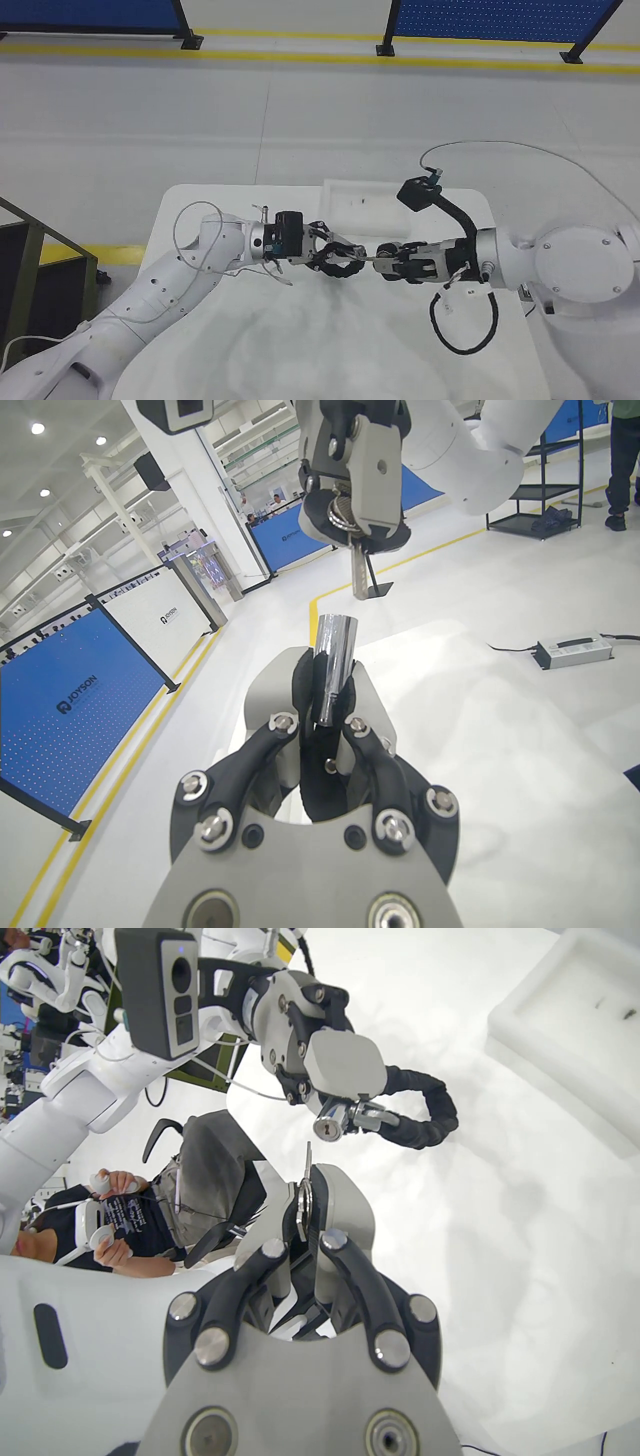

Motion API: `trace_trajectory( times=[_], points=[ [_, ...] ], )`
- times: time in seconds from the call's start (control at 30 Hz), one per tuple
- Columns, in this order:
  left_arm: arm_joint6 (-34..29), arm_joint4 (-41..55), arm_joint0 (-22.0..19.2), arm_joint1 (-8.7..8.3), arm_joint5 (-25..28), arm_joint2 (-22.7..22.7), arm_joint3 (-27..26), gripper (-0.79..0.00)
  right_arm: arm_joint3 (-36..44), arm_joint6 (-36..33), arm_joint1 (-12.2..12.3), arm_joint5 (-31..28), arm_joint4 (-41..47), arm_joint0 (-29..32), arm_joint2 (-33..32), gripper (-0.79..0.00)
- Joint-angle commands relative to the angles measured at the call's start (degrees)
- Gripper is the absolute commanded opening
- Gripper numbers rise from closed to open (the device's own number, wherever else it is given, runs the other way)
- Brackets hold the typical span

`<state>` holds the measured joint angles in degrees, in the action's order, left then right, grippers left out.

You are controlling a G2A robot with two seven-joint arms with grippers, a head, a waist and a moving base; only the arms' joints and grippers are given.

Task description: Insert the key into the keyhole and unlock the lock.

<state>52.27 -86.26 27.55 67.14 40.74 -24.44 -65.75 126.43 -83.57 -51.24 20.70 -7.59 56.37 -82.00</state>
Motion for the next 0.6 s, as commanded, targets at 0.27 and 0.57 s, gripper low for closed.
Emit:
trace_trajectory(
  times=[0.27, 0.57],
  points=[
    [-1.0, -1.3, 0.9, 1.30, -2.0, -1.4, 1.8, -0.785, 2.1, 2.5, 2.1, 2.5, -2.6, -0.2, 1.9, -0.785],
    [-3.0, -4.8, 2.1, 1.40, -5.2, -3.3, 0.8, -0.785, 1.9, 4.3, 3.7, 4.3, -3.0, -0.3, 3.2, -0.785]
  ],
)
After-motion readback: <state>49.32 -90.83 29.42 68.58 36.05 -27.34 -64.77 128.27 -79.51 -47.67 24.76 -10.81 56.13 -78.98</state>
